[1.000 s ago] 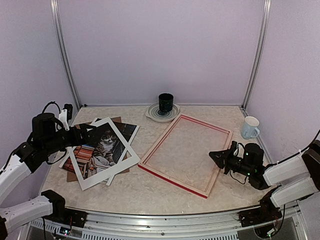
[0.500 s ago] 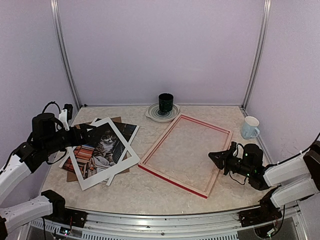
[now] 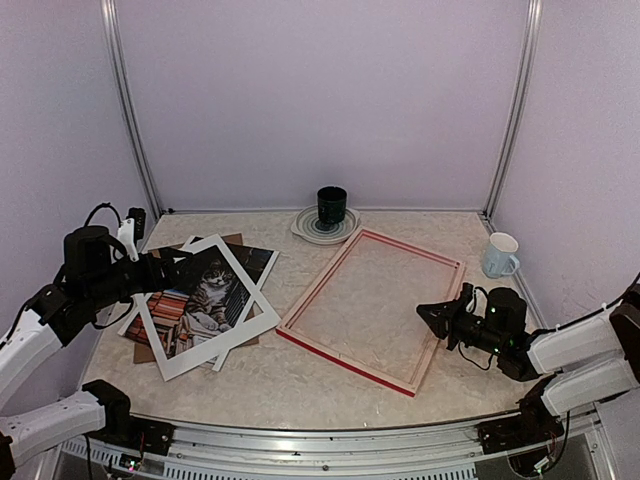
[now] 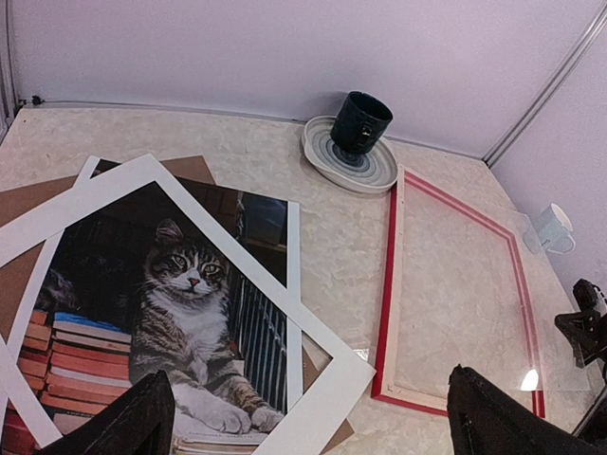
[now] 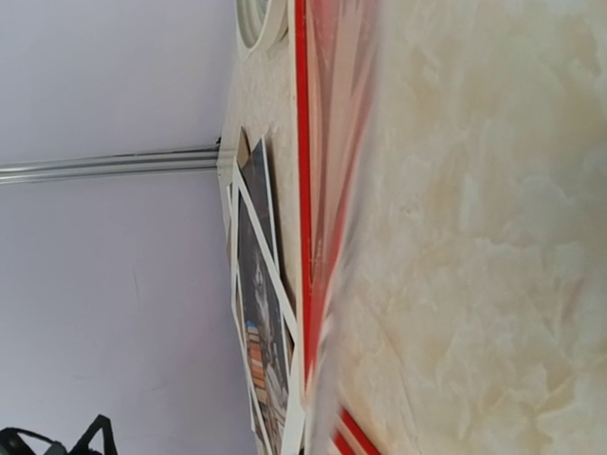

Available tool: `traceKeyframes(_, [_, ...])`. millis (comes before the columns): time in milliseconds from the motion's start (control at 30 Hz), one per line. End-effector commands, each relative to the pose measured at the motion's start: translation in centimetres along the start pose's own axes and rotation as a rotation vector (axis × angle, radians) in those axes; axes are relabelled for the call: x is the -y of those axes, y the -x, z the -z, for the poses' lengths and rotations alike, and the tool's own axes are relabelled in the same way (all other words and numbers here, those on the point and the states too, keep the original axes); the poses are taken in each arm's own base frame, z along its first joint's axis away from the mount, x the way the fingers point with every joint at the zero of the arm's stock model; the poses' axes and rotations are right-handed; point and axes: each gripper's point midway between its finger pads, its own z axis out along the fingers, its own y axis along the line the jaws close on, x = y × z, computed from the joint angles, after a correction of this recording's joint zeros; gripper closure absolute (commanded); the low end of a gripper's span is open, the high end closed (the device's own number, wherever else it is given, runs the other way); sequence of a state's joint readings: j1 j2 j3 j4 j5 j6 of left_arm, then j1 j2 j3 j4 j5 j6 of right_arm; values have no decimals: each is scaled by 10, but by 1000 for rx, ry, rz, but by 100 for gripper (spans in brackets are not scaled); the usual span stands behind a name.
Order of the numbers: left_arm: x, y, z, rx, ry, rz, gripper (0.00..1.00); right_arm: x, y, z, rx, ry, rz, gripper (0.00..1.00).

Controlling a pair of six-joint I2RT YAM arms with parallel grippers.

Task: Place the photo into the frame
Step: Place the glass panel at the frame body.

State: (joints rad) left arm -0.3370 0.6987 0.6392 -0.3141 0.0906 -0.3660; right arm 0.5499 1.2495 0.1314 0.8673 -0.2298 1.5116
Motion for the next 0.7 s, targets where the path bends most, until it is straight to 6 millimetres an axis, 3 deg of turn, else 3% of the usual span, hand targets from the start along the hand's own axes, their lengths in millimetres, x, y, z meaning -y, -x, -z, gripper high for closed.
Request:
traceKeyframes(0, [0,3,1,23,-9,2,1,-2,-8,2,-23,11,7,100])
traceKeyframes(667, [1,4,2,26,-11,1,1,4,-11,2,-18,-7,27,100])
